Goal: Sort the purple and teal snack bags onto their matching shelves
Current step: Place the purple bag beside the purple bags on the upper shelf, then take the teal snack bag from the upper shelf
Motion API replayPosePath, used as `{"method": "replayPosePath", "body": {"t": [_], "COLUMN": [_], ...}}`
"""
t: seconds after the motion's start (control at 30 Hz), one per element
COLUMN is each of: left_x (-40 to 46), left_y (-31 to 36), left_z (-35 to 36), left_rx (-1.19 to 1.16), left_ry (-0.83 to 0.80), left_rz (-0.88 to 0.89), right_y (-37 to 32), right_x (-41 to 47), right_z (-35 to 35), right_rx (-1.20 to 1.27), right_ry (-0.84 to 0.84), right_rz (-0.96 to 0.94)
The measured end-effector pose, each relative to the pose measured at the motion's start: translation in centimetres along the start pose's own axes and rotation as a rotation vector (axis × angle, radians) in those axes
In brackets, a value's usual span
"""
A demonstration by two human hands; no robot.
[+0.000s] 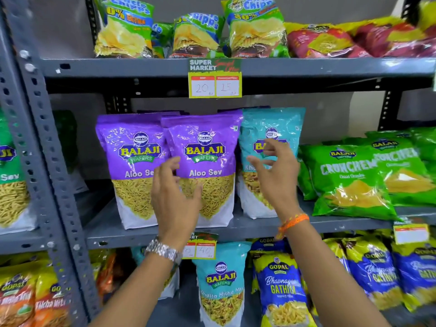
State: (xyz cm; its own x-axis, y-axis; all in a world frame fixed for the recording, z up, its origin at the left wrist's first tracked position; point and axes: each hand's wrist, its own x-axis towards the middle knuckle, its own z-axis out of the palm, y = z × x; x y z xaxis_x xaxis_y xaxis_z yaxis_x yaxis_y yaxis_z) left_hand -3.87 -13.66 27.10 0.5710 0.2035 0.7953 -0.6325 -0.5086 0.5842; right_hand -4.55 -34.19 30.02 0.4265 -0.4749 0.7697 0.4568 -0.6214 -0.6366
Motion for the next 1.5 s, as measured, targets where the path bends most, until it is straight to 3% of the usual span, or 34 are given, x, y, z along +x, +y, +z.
{"method": "replayPosePath", "body": {"t": [0.1,0.17,0.33,0.43,0.73,1.03,1.27,1.5], "left_x": [-2.6,-4.2,-6.5,-6.6,-5.9,-7.8,-10.5,-16.2], "left_y": [1.7,2.5,3.2,2.9,3.9,5.5,6.0,0.9], "left_z": [1.8,3.6,8.8,11.4,15.5,15.0,8.8,-1.3], "left_rx": [-0.147,-0.165,-0.009,0.031,-0.099,-0.160,-0.240,-0.202], "left_ry": [-0.119,-0.245,-0.667,-0.777,-0.455,-0.432,-0.431,-0.410], "left_rz": [0.036,0.092,0.016,-0.093,-0.254,-0.222,-0.224,-0.236], "right_y": [2.9,4.6,7.4,7.6,9.0,7.2,2.2,-2.6], "right_x": [1.1,1.8,4.7,5.9,6.9,5.6,1.1,-7.8], "right_z": [-3.7,-4.8,-4.9,-5.0,-5.4,-9.3,-12.5,-11.2], "right_rx": [0.042,0.118,0.336,0.386,0.420,0.419,0.387,0.387], "right_ry": [0.202,0.231,-0.066,-0.269,-0.322,-0.256,-0.295,-0.471], "right_rz": [0.113,0.200,0.330,0.365,0.389,0.354,0.240,0.214]}}
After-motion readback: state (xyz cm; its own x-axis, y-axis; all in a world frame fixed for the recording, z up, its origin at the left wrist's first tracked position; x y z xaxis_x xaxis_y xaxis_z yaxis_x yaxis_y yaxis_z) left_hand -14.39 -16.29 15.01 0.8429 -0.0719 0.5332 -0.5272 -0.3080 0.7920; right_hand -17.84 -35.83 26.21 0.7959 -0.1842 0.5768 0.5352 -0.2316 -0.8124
